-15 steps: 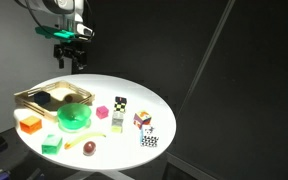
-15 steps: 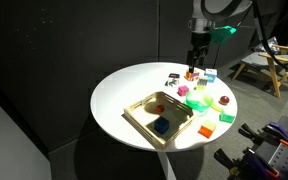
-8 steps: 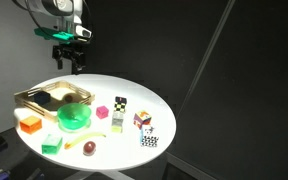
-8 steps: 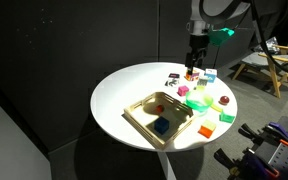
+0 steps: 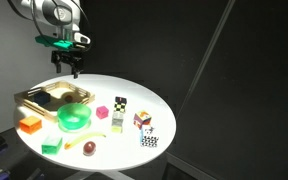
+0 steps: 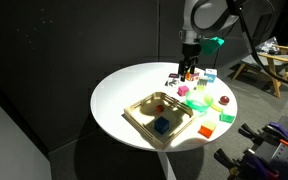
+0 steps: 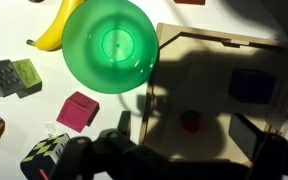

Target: Move the toy strawberry from the tray to the bowl

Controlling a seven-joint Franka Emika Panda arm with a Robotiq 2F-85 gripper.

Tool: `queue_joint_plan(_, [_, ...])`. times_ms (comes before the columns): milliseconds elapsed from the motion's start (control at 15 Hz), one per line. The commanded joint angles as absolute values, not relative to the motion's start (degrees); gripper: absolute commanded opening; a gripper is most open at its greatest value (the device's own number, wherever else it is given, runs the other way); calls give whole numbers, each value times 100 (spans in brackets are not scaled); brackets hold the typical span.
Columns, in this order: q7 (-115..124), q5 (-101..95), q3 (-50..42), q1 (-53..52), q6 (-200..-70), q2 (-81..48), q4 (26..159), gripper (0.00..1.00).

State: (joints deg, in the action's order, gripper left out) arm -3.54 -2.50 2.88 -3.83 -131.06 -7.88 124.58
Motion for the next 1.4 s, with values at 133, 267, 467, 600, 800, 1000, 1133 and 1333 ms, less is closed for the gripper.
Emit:
queue_joint_plan(133, [-958, -166, 420, -349, -13144, -1323, 11960, 100])
queue_joint_plan(267, [-1120, -197, 466, -358, -13143, -1491, 11825, 100])
queue_joint_plan(467, [-1265, -214, 537, -373, -13152, -1743, 11642, 100])
queue_joint_plan(600, [-1204, -247, 563, -406, -13199, -1922, 11542, 100])
queue_joint_plan(800, [-1091, -247, 569, -449, -13308, -2218, 11397, 100])
queue_joint_plan(1000, [-940, -351, 518, -514, -13495, -2491, 11308, 100])
queue_joint_plan(1133, [-856, -417, 486, -546, -13625, -2650, 11256, 100])
queue_joint_plan(1333, [-763, -471, 450, -597, -13749, -2865, 11152, 100])
